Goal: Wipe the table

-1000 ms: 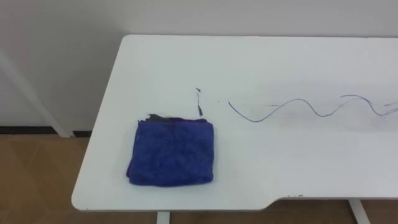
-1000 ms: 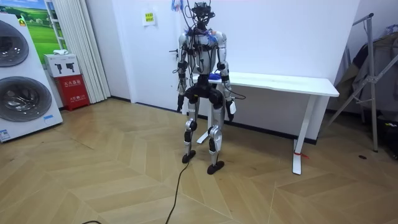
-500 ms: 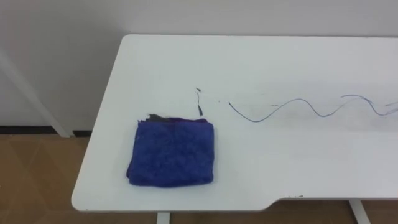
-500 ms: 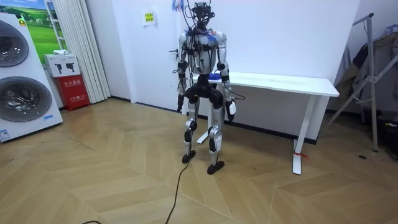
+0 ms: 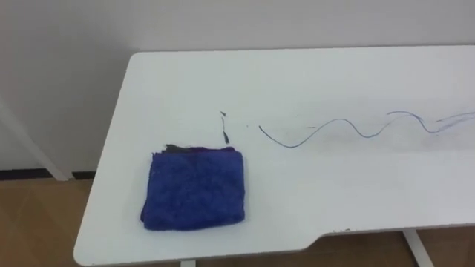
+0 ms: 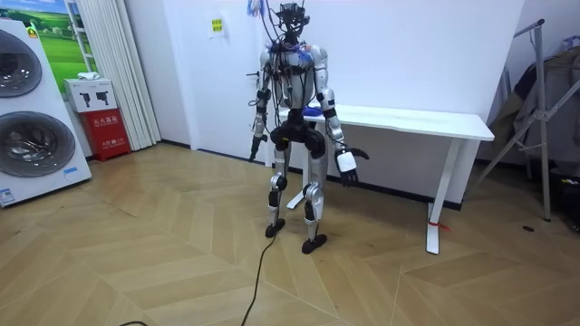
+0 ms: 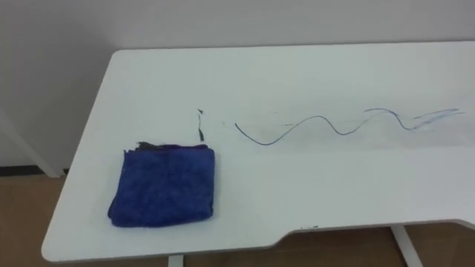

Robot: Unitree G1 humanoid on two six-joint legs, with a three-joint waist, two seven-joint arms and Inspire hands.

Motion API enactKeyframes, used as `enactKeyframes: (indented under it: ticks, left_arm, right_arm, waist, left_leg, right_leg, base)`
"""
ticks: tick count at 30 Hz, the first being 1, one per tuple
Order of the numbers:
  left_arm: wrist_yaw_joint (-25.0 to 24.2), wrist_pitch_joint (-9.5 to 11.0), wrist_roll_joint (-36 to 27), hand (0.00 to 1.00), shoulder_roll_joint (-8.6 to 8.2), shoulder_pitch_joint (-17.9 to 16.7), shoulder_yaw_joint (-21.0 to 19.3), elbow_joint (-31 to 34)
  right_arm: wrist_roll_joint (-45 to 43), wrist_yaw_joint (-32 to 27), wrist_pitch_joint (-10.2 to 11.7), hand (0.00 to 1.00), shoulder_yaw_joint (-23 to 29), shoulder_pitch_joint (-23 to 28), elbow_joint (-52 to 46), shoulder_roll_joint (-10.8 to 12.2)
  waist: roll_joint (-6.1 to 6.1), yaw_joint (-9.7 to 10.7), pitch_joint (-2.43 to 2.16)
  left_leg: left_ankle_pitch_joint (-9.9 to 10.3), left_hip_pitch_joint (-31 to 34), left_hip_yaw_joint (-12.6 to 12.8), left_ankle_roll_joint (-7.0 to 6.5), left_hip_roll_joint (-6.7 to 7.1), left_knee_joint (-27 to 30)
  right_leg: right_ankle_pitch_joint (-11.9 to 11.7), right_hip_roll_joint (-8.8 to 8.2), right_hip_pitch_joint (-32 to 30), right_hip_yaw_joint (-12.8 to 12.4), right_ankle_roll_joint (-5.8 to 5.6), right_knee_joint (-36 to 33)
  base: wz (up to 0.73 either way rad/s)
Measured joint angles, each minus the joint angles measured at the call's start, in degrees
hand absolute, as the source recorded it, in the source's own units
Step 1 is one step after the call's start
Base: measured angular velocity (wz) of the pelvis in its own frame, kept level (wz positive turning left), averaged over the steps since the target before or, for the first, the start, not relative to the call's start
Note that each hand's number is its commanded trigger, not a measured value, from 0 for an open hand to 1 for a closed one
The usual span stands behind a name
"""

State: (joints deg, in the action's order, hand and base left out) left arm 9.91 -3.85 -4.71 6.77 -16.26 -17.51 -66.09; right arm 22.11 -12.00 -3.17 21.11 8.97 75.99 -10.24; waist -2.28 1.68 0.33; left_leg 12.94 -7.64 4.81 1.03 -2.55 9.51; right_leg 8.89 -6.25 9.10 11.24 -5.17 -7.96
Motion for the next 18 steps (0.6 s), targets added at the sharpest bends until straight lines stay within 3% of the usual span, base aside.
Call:
enactKeyframes:
  ticks: [4,8,15,18]
  left_arm:
    - [-0.5,-0.2,1.3,0.00,1.04,0.7,-0.8,-0.1]
    - [-0.5,-2.0,1.9,0.00,1.29,0.9,-0.8,0.1]
    - [-0.7,-2.1,3.4,0.00,1.74,0.5,0.8,0.5]
    - [-1.7,-2.1,4.3,0.00,2.33,0.6,1.6,1.1]
  right_arm:
    - [-0.8,-5.6,-1.4,0.00,5.3,-2.5,-0.7,-4.1]
    - [-2.2,-11.6,-2.1,0.00,6.8,-7.2,-3.3,-7.0]
    - [-11.5,-19.1,-1.7,0.00,7.2,-11.1,-12.5,-8.7]
    - [-20.4,-21.4,-1.5,0.00,6.7,-11.4,-21.7,-8.7]
  waist:
    - [-0.46,0.1,-0.05]
    - [-1.62,0.0,-0.13]
    - [-2.61,-0.4,-0.22]
    - [-2.21,-0.5,-0.31]
  left_leg:
    - [0.0,-0.2,0.7,-0.01,-0.01,0.1]
    - [-0.1,0.2,1.1,-0.06,0.00,0.5]
    - [-0.1,0.2,1.1,-0.07,0.00,0.4]
    - [-0.1,0.9,1.2,-0.08,0.00,0.3]
  right_leg:
    - [0.0,-0.06,-0.3,-0.1,0.02,-0.4]
    - [0.0,-0.16,-1.0,-0.2,0.04,-0.8]
    - [0.0,-0.10,-1.3,-0.4,0.05,-1.0]
    - [0.0,-0.10,-2.3,-0.2,0.05,-1.1]
  base:
    - [-0.10]
    - [-0.06]
    - [0.00]
    - [-0.05]
